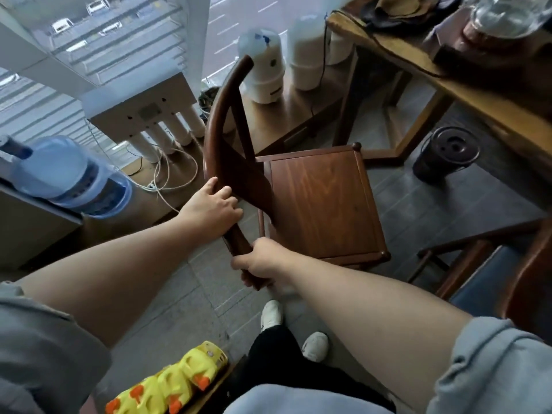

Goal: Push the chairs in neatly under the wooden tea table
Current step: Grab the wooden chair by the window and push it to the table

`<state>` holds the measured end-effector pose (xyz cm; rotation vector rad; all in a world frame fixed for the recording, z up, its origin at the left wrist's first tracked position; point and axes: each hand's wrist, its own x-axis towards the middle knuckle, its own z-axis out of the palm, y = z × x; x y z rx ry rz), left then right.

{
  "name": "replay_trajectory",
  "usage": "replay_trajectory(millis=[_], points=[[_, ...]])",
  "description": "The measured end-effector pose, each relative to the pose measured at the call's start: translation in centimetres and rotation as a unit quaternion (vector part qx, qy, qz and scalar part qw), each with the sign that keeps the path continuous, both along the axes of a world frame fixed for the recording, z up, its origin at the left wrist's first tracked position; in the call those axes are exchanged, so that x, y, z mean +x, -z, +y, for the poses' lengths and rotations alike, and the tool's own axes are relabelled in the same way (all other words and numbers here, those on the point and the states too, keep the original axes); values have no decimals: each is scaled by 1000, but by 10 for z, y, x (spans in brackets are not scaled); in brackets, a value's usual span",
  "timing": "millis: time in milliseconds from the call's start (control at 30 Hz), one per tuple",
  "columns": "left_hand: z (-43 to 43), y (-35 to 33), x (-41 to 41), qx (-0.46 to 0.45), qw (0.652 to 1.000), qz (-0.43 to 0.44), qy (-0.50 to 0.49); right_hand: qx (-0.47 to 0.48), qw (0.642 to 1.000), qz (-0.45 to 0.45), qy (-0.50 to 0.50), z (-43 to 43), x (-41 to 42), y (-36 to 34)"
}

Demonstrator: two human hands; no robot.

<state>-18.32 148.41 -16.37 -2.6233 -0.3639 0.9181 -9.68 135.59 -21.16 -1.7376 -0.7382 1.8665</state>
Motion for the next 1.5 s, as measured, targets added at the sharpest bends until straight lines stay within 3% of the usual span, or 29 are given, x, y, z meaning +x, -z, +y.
replay_trajectory(millis=[500,700,900,1100,1233,1500], points=[[-141,9,65,-85,991,-90,44,-49,987,-98,-121,-146,109,-19],[-172,13,94,-168,978,-112,59,-68,963,-184,-188,-185,151,-37],[-182,18,118,-254,958,-87,104,-84,952,-213,-205,-204,169,-36],[-135,18,115,-321,921,-121,183,-31,881,-427,-202,-203,140,-35],[-68,17,102,-336,911,-140,193,-3,886,-446,-127,-180,107,-36],[55,18,92,-260,910,-123,299,-37,878,-476,-26,-110,61,-34]])
